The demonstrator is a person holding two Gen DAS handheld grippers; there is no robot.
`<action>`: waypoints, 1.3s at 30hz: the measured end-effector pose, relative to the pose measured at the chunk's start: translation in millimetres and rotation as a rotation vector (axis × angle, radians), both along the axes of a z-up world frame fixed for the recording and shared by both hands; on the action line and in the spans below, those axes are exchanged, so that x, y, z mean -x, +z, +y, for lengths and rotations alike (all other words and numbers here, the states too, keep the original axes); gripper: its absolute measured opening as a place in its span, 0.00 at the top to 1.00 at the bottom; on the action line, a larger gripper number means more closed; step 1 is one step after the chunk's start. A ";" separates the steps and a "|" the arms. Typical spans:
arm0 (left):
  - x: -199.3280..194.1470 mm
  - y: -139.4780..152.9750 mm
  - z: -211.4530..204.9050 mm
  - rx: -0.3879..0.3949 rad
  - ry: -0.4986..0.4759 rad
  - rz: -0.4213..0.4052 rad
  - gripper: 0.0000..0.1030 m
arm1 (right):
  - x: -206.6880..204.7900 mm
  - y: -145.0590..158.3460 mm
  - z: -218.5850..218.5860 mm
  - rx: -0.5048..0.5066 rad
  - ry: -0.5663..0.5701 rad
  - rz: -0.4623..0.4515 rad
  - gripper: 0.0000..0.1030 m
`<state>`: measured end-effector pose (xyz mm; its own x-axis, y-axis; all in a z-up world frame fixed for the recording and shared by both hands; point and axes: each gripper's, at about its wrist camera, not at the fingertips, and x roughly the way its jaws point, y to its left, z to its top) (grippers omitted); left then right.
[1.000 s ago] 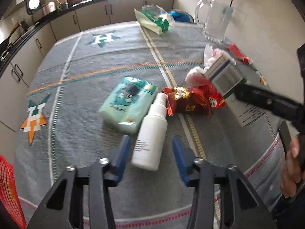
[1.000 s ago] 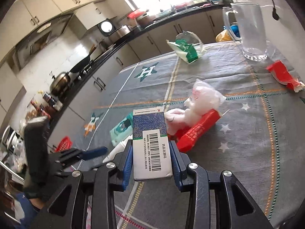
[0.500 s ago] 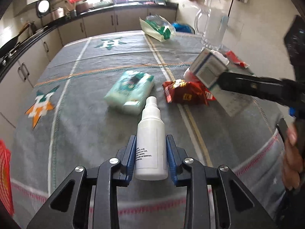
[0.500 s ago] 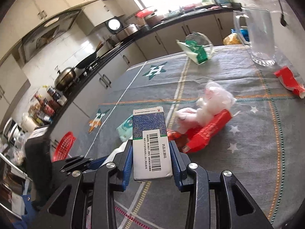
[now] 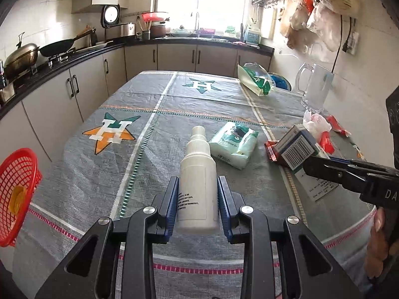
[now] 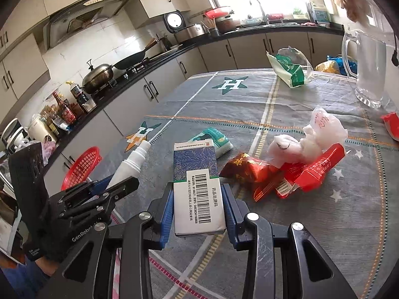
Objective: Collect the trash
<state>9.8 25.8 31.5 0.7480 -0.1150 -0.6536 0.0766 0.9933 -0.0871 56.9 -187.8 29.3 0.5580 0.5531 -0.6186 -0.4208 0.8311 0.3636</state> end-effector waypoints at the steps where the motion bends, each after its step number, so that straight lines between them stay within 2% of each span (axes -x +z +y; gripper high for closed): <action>1: 0.0 0.0 1.2 0.006 0.003 0.000 0.72 | -0.6 -0.4 -0.3 0.004 -0.003 0.000 0.62; 14: -1.1 -2.3 2.5 0.039 0.001 0.003 0.72 | 1.2 -2.2 8.3 0.035 0.003 0.001 0.62; 39: -0.5 -0.7 3.9 0.042 0.005 0.006 0.72 | -0.1 -3.1 9.4 0.043 0.015 -0.004 0.62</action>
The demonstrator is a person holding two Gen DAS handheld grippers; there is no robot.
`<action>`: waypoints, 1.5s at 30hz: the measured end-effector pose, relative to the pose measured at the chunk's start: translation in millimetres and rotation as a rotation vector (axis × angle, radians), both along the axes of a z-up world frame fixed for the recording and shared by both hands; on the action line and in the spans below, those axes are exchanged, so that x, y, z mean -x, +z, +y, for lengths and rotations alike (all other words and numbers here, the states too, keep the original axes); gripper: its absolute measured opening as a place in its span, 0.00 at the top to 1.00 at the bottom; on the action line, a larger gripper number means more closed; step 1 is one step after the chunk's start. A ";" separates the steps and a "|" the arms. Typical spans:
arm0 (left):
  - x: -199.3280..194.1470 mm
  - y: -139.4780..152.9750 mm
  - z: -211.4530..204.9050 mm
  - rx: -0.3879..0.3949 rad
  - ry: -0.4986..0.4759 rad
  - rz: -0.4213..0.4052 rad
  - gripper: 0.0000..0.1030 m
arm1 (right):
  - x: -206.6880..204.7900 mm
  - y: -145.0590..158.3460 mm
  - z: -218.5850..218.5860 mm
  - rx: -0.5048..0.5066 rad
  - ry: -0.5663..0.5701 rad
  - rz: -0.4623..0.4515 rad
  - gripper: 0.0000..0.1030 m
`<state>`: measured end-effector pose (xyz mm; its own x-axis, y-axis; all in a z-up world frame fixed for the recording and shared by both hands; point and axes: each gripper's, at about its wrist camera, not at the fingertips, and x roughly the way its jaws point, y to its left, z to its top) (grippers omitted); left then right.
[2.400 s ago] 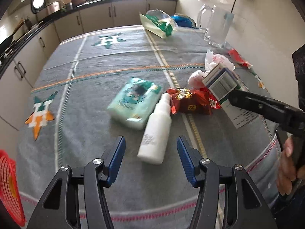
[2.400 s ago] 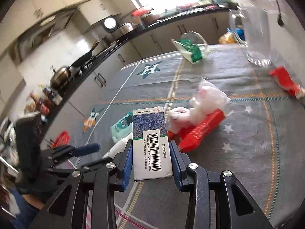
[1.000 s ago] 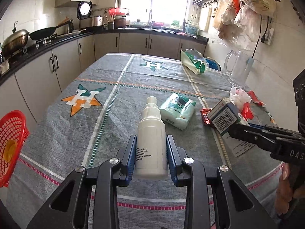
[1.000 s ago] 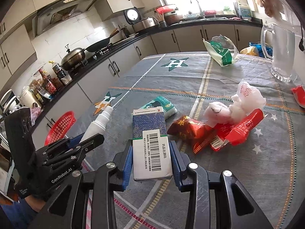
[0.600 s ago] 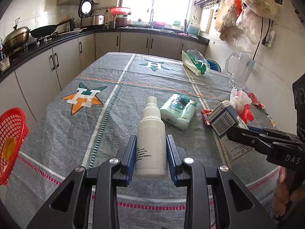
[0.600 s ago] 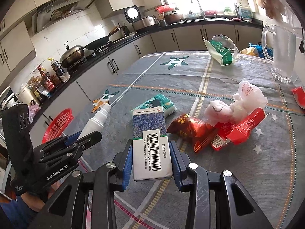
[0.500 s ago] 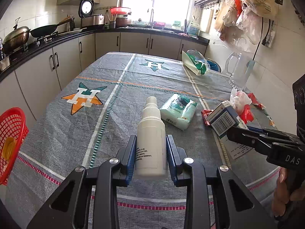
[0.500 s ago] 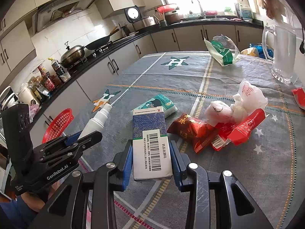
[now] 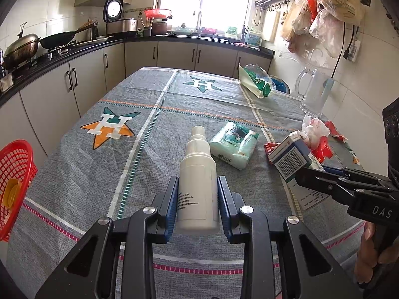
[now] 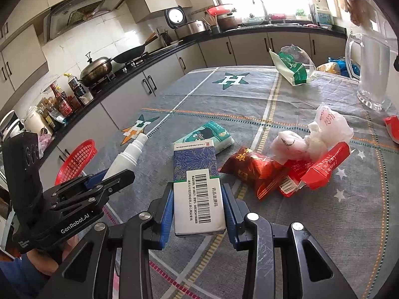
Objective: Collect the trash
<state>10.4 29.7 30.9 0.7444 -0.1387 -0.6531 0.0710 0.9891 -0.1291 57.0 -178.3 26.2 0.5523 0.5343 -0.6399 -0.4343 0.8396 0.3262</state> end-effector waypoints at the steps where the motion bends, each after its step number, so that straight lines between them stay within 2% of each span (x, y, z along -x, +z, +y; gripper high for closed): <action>1: 0.1 0.1 0.0 0.000 0.001 0.000 0.72 | 0.0 0.0 0.1 -0.001 0.000 0.001 0.62; 37: -2.6 -4.5 4.0 0.000 -0.002 0.015 0.72 | -8.2 -5.4 -7.6 -0.012 -0.036 0.025 0.62; 45: 2.6 0.9 5.2 -0.016 0.008 -0.018 0.72 | -6.0 -1.4 -8.3 0.008 -0.081 0.003 0.62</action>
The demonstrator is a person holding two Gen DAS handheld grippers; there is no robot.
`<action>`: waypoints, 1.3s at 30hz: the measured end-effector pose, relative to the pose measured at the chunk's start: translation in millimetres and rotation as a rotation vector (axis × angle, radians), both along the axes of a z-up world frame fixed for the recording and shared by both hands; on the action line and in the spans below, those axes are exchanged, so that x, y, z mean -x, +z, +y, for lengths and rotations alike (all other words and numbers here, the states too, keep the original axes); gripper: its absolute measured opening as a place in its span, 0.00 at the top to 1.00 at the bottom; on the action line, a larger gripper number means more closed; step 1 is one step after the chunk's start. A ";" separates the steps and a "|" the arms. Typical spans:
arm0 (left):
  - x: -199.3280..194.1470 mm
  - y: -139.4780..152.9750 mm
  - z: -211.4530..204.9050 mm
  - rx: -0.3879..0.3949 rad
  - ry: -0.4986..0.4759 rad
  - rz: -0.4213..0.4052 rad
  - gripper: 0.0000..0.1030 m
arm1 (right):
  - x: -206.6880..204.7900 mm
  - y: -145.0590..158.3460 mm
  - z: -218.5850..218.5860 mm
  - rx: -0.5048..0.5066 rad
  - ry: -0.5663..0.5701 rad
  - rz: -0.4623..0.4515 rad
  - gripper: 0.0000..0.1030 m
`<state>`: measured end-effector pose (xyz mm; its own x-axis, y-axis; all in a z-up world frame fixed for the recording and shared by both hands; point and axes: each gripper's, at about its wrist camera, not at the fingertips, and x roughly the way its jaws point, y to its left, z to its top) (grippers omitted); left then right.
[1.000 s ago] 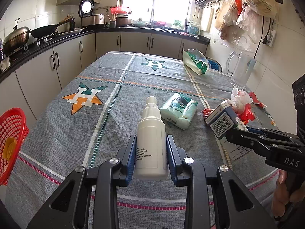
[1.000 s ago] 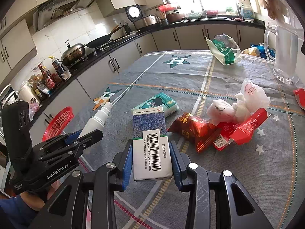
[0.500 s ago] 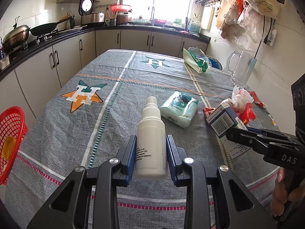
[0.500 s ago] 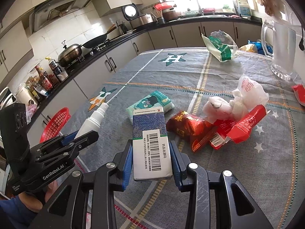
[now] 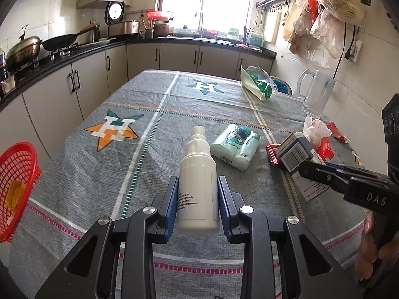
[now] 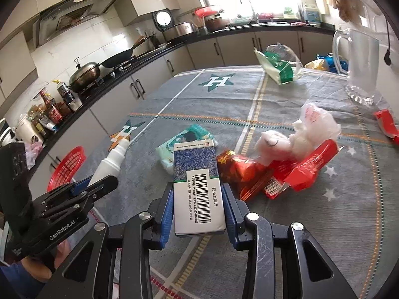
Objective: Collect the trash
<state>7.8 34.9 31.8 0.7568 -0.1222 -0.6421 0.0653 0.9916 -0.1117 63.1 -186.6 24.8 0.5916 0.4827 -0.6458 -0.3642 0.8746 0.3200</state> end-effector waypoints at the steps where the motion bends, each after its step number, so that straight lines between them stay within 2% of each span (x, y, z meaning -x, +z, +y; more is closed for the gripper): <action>1: 2.4 1.4 1.0 -0.004 0.005 -0.006 0.72 | 0.9 1.7 -0.2 -0.008 -0.006 0.001 0.62; 8: 25.8 16.2 18.2 0.014 0.016 -0.031 0.72 | 19.2 16.8 4.0 -0.051 -0.035 0.009 0.62; 16: 55.6 38.1 69.0 0.056 0.093 -0.072 0.72 | 40.7 23.9 33.0 -0.073 0.004 0.029 0.62; 22: 72.9 52.0 121.9 0.086 0.193 -0.104 0.72 | 48.8 35.6 88.7 -0.048 0.108 0.018 0.62; 27: 84.2 54.3 173.7 0.098 0.295 -0.115 0.72 | 39.7 36.8 139.2 -0.060 0.197 0.054 0.61; 33: 94.5 45.4 239.3 0.123 0.422 -0.100 0.72 | 27.5 39.0 203.3 -0.067 0.288 0.086 0.61; 39: 104.6 30.8 290.0 0.152 0.508 -0.077 0.72 | 21.7 39.9 258.8 -0.072 0.353 0.107 0.61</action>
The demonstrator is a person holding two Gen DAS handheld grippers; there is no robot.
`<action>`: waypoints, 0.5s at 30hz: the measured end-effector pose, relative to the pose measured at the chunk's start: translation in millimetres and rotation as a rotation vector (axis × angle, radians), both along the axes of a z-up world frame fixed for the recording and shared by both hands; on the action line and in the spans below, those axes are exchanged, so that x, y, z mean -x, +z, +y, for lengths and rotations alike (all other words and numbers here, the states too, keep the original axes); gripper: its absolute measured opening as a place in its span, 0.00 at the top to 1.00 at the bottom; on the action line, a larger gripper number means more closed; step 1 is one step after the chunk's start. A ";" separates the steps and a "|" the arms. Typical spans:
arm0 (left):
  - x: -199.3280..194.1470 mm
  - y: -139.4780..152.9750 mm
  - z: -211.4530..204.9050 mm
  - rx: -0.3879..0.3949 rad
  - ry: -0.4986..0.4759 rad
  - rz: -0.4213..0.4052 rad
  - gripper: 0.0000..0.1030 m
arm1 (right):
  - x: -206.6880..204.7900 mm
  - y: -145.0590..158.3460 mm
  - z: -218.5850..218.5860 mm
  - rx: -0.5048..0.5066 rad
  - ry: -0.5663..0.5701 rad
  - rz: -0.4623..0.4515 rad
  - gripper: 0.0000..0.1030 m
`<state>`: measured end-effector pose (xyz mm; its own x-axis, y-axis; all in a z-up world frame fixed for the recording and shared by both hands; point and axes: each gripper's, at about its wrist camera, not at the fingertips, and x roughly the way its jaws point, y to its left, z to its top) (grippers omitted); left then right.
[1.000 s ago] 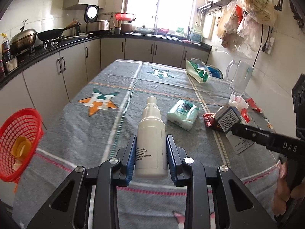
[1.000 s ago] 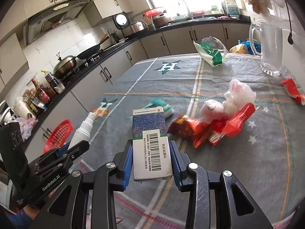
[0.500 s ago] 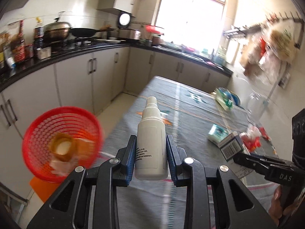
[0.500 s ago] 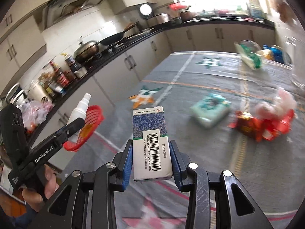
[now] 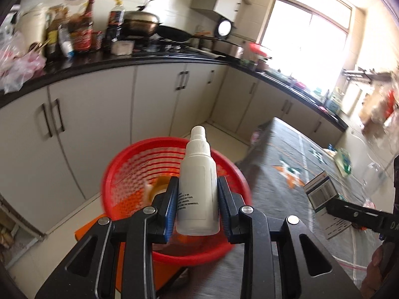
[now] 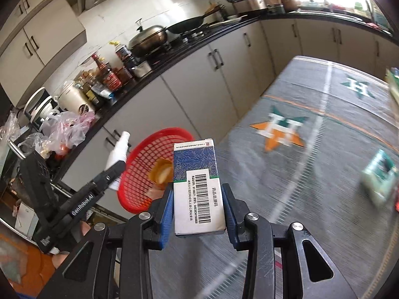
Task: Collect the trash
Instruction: 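Carry the bottle and box over the red basket with both tools, then open both tools to drop the bottle and box into the basket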
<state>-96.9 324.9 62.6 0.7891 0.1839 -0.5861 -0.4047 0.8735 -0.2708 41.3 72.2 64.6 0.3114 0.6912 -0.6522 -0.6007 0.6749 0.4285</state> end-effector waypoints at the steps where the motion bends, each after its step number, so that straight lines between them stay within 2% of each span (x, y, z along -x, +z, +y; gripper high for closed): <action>1: 0.4 -2.6 6.2 0.005 0.009 0.004 0.72 | -1.9 -0.5 11.2 -0.004 0.011 0.008 0.61; 7: -3.0 -20.0 32.6 0.053 0.025 0.036 0.72 | -10.4 -8.2 60.0 -0.007 0.058 0.060 0.61; 15: -10.0 -29.6 38.8 0.048 0.011 0.051 0.71 | -23.5 -26.9 111.2 0.030 0.062 0.089 0.60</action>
<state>-86.8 363.7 33.0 0.7557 0.1634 -0.6342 -0.4291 0.8551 -0.2909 64.8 183.4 37.8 0.2086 0.6873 -0.6958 -0.6022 0.6509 0.4624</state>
